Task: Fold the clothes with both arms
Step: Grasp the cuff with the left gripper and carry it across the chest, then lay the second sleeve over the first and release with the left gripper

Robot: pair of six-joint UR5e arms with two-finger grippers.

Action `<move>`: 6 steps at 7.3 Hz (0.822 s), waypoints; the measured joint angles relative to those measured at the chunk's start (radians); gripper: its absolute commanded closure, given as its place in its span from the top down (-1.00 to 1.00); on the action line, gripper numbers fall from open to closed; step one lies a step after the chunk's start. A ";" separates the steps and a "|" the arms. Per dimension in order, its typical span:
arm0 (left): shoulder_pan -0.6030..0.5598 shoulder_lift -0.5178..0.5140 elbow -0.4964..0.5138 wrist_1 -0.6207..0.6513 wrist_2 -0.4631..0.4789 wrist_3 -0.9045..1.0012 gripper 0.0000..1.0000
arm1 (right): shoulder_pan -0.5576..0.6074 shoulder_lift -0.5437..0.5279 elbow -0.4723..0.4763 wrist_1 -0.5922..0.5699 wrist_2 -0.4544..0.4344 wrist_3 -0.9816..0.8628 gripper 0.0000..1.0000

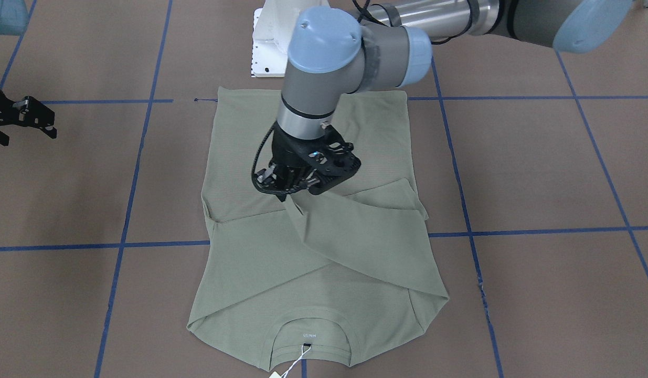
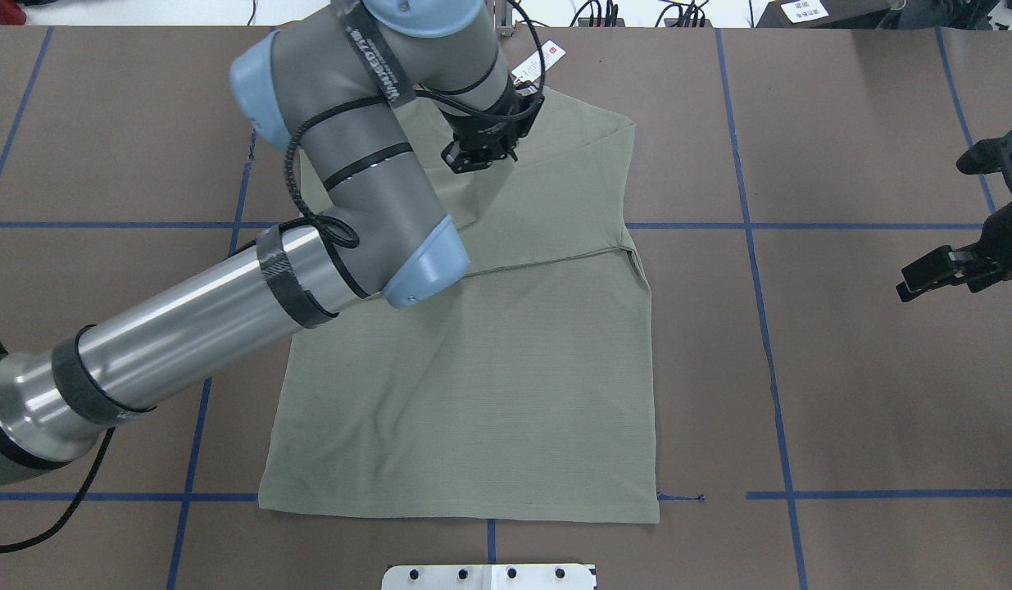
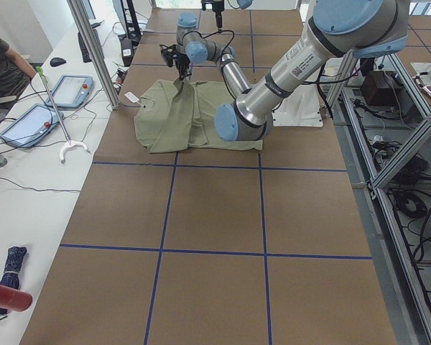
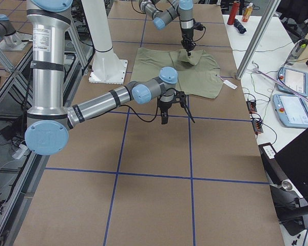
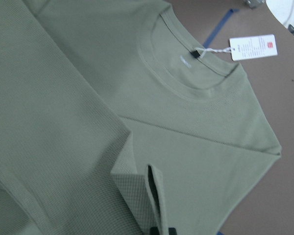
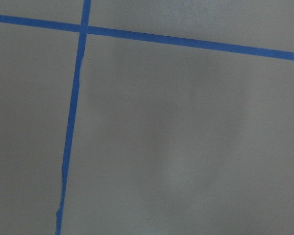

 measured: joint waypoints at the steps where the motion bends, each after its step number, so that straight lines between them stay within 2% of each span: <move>1: 0.030 -0.035 0.061 -0.047 0.011 -0.036 -1.00 | 0.001 0.000 -0.005 0.003 0.002 0.001 1.00; 3: 0.067 -0.058 0.139 -0.111 0.049 -0.069 -1.00 | 0.003 0.004 -0.007 0.005 0.008 0.005 1.00; 4: 0.086 -0.062 0.153 -0.122 0.059 -0.091 0.63 | 0.003 0.006 -0.008 0.005 0.009 0.006 1.00; 5: 0.126 -0.074 0.179 -0.150 0.089 -0.122 1.00 | 0.004 0.008 -0.008 0.005 0.011 0.007 1.00; 6: 0.178 -0.091 0.226 -0.225 0.152 -0.141 1.00 | 0.004 0.011 -0.009 0.005 0.016 0.009 1.00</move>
